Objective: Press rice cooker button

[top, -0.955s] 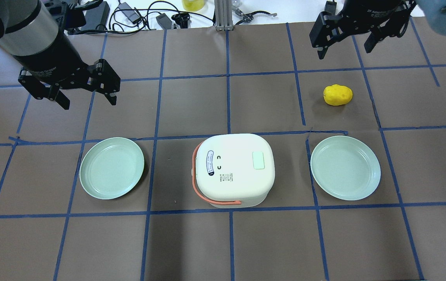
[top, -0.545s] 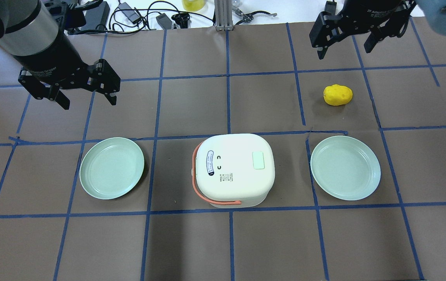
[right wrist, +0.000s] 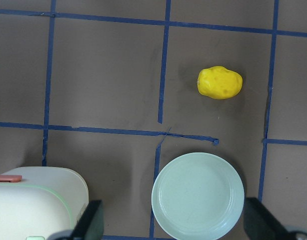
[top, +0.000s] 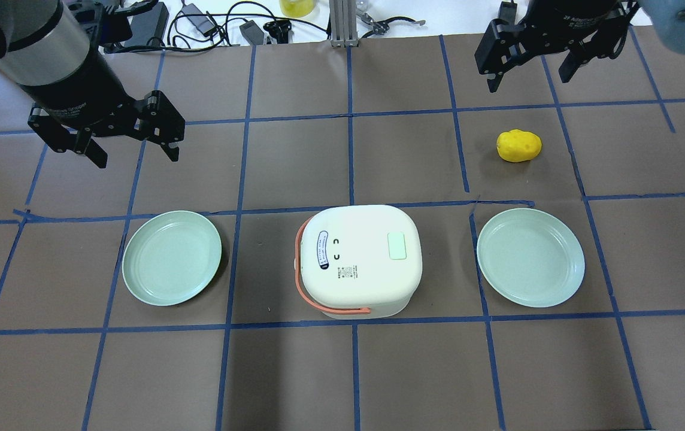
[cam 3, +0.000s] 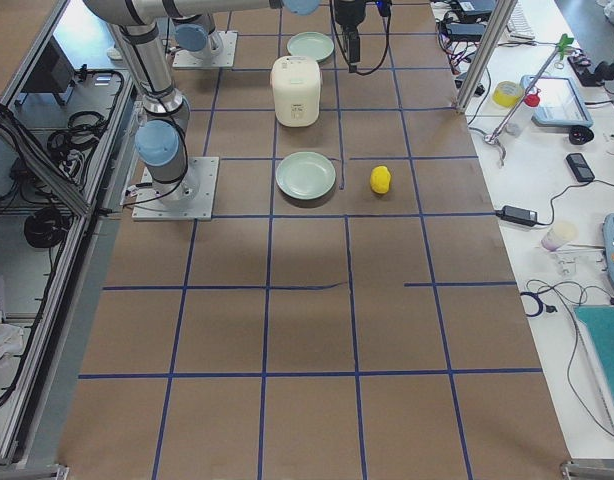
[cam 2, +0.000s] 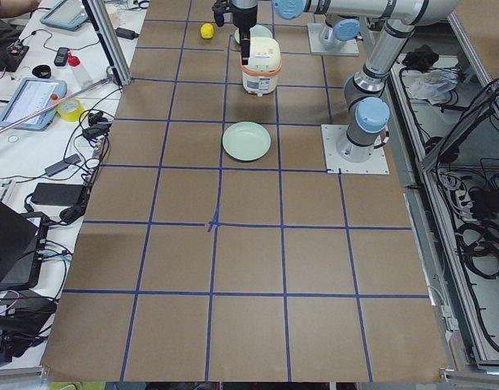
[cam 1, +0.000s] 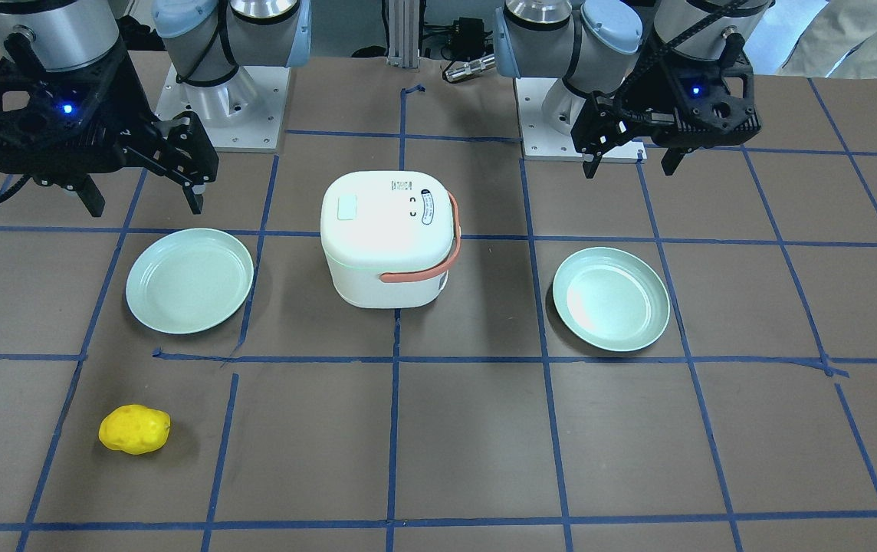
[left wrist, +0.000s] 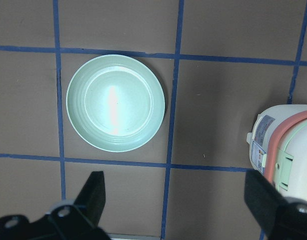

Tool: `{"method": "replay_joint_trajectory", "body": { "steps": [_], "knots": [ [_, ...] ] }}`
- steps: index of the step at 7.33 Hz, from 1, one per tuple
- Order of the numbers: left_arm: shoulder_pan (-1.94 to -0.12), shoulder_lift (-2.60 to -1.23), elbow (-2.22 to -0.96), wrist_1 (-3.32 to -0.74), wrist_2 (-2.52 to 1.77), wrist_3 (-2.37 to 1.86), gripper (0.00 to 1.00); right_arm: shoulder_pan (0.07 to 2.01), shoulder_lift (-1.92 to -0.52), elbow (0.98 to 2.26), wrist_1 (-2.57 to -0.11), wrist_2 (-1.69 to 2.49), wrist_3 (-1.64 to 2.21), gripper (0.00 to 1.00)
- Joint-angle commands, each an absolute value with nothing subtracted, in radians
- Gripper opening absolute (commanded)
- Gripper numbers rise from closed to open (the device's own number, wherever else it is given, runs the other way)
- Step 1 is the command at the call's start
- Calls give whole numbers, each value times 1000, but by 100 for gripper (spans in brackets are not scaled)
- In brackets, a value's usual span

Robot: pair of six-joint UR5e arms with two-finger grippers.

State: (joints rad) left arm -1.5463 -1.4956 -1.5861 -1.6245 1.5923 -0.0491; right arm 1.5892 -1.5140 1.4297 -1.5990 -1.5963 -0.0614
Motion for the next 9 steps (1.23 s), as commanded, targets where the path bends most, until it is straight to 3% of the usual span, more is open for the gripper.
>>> {"method": "replay_joint_trajectory", "body": {
  "steps": [1, 3, 4, 6, 7, 9],
  "knots": [
    [-1546, -1496, -1586, -1624, 1592, -49, 100, 1589, -1514, 1430, -1597, -1598, -61, 100],
    [-1546, -1496, -1586, -1624, 1592, -49, 100, 1589, -1516, 1430, -1597, -1597, -61, 100],
    [-1546, -1496, -1586, -1624, 1592, -49, 100, 1589, -1514, 1430, -1597, -1597, -61, 86],
    [-1546, -1496, -1586, -1624, 1592, -49, 100, 1592, -1519, 1427, -1539, -1585, -61, 24],
    [-1546, -1496, -1586, -1624, 1592, -49, 100, 1610, -1528, 1430, -1475, -1539, -54, 8],
    [-1546, -1496, -1586, -1624, 1592, -49, 100, 1695, -1529, 1494, -1463, -1529, 76, 1]
  ]
}}
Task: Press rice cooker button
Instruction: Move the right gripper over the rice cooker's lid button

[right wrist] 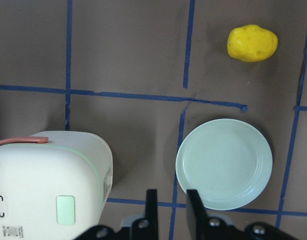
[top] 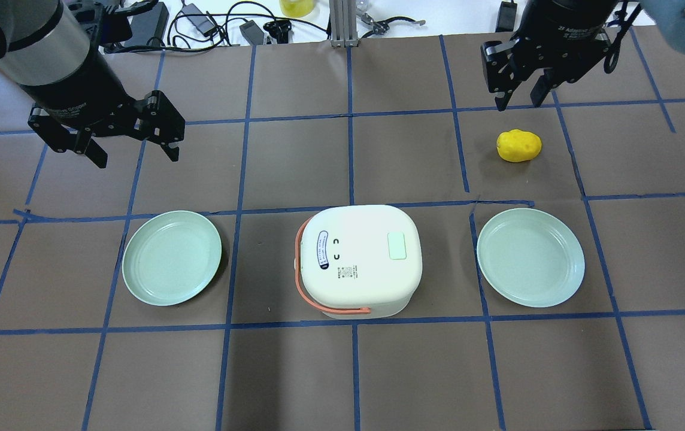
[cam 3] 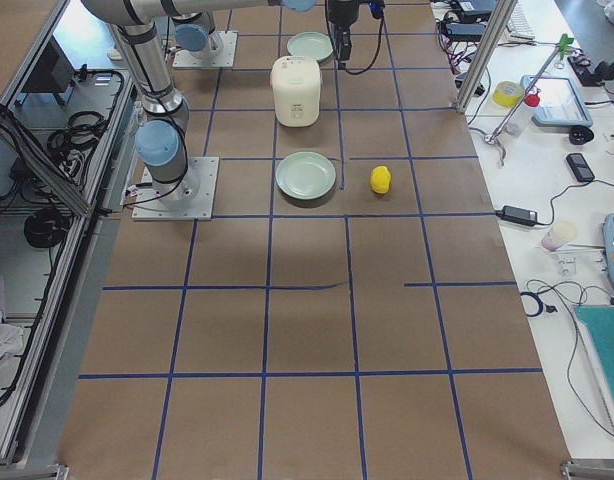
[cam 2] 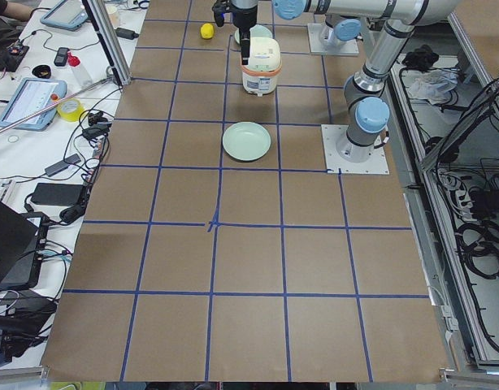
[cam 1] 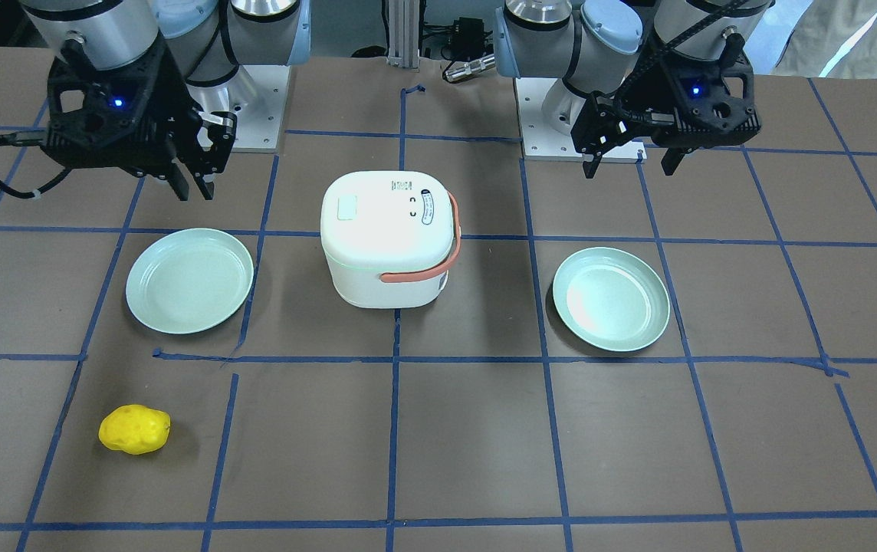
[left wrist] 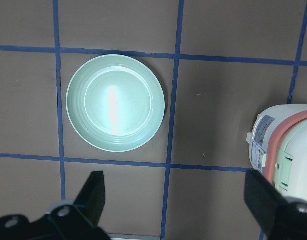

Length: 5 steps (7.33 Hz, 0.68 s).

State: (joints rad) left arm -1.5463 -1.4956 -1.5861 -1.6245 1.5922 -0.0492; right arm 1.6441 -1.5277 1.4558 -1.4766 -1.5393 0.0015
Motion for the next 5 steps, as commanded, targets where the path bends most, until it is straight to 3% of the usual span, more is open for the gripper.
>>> {"method": "replay_joint_trajectory", "body": {
  "steps": [1, 5],
  "knots": [
    [-1546, -1496, -1586, -1624, 1592, -49, 100, 1741, -1529, 1528, -1479, -1529, 128, 0],
    [-1546, -1496, -1586, -1624, 1592, -49, 100, 1865, -1528, 1733, -1691, -1529, 195, 0]
  ]
}}
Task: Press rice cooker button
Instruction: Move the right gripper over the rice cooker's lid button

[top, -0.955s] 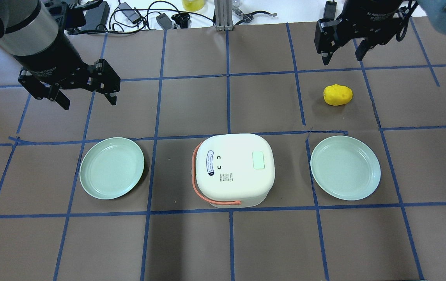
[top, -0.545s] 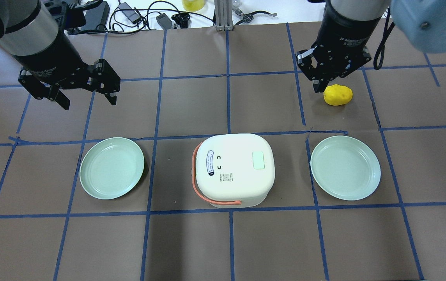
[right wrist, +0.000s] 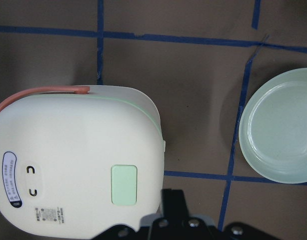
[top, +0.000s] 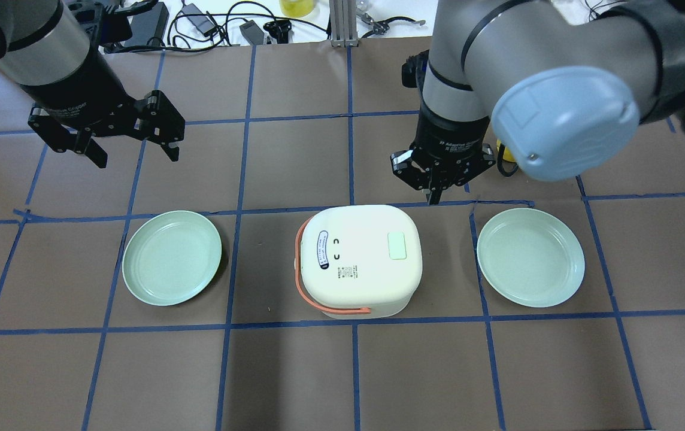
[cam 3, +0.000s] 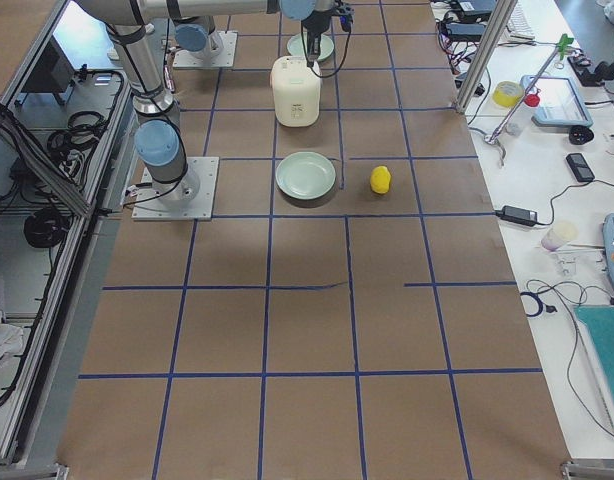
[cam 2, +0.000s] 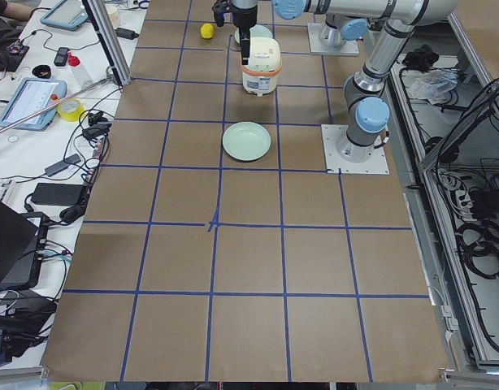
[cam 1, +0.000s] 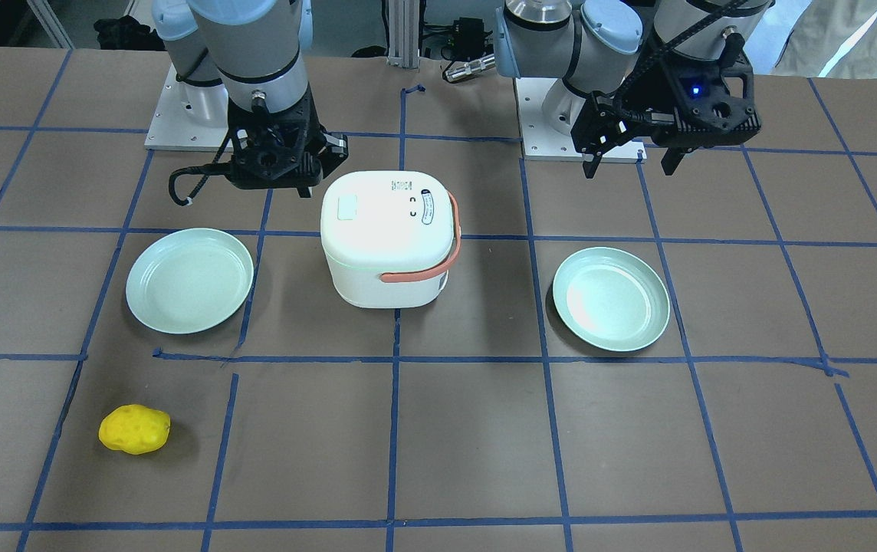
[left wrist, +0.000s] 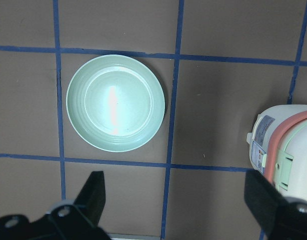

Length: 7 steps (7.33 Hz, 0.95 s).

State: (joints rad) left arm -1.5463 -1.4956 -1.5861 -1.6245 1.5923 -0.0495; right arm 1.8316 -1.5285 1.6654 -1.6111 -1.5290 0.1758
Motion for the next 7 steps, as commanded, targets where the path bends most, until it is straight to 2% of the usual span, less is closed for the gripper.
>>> {"method": "replay_joint_trajectory", "body": {
  "steps": [1, 3, 7],
  "knots": [
    [-1546, -1496, -1586, -1624, 1592, -49, 100, 1887, -1526, 1780, -1748, -1531, 195, 0],
    [-1546, -1496, -1586, -1624, 1592, -49, 100, 1896, -1526, 1838, -1836, -1531, 207, 0],
    [-1546, -1496, -1586, -1624, 1592, -51, 100, 1904, -1519, 1838, -1835, -1531, 207, 0]
  ]
}}
